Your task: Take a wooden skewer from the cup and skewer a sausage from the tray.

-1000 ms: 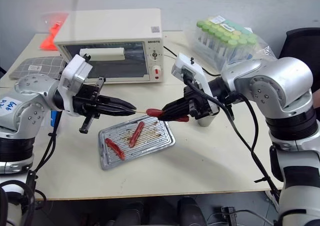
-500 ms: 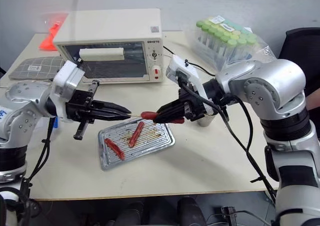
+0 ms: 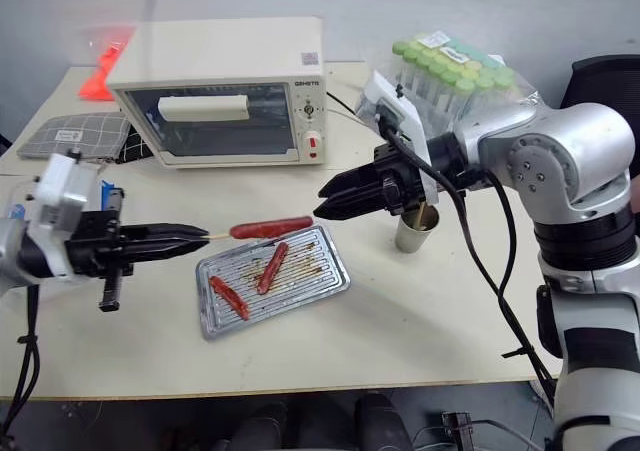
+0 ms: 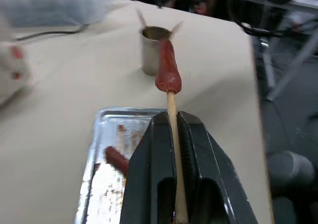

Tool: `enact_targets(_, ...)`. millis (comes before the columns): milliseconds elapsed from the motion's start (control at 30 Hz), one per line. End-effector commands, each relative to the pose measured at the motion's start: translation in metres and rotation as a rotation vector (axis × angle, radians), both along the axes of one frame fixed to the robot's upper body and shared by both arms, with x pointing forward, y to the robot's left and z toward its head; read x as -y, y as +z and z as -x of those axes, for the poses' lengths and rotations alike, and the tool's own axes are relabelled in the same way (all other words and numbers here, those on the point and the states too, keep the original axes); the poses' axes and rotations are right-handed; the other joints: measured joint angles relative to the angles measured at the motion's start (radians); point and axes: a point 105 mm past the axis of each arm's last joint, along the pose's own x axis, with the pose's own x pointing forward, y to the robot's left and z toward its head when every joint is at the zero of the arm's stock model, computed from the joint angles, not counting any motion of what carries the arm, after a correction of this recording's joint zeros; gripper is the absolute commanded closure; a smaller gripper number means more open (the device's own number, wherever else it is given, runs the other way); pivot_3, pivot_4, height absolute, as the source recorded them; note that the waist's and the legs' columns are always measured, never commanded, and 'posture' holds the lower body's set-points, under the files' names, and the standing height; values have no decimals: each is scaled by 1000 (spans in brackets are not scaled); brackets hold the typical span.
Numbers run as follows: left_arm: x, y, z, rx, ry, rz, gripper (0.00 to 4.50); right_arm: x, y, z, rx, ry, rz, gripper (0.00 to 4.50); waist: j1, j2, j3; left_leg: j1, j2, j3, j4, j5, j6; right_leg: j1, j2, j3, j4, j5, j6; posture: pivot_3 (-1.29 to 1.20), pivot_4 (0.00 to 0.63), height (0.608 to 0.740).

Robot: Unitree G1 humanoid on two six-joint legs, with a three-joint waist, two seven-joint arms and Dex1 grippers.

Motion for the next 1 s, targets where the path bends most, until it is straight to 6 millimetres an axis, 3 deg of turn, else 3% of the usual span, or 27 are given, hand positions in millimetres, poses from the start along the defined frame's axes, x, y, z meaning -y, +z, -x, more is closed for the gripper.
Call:
enact_targets(33, -25, 6, 25, 101, 288, 42, 4500, 3, 16, 6, 65, 13, -67, 1616, 1, 0, 0, 0, 0, 0, -1, 0, 0, 0, 0, 1, -1, 0, 0, 0, 150, 740)
enact_targets(200, -43, 3, 39, 135, 488, 78, 4500, 3, 18, 8, 70, 18, -92, 1616, 23, 0, 0, 0, 0, 0, 2, 0, 0, 0, 0, 0, -4, 0, -1, 0, 150, 740)
enact_targets(300, -109, 1, 54, 297, 1044, 210, 4500, 4, 22, 1, 74, -4, -141, 1616, 28, 0, 0, 3, 0, 1, 2, -1, 0, 4, 0, 1, -7, 1, -2, 0, 150, 740)
enact_targets(367, -128, -7, 54, 311, 1184, 220, 4500, 3, 23, 0, 74, -1, -155, 1616, 28, -2, -1, 3, 0, 1, 2, -1, 0, 4, 0, 0, -7, 1, -2, 0, 150, 740)
enact_targets(533, -154, -26, 23, 261, 1314, 211, 4500, -4, 28, 2, 90, 25, -169, 1616, 33, -3, -1, 3, -1, 0, 2, 0, 0, 4, 0, 0, -5, 1, -2, 0, 150, 740)
enact_targets(767, -167, -48, -22, 132, 1255, 195, 4500, -5, 31, 3, 98, 10, -194, 1616, 27, -4, -1, 2, -1, 0, 0, -1, 0, 2, 0, 0, -5, 1, -2, 0, 150, 740)
enact_targets(867, -176, -56, -33, 98, 1266, 180, 4500, -3, 33, 3, 98, -5, -203, 1149, 24, -4, -1, 2, -1, 1, 0, -1, 0, 1, 0, 0, -2, 1, -2, 0, 150, 740)
enact_targets(1000, -185, -54, -45, 95, 1274, 186, 3438, 0, 35, 2, 110, -31, -214, 38, 26, -4, -1, 2, -1, 1, 0, -1, 0, 0, 0, -1, -3, 1, -2, 0, 150, 740)
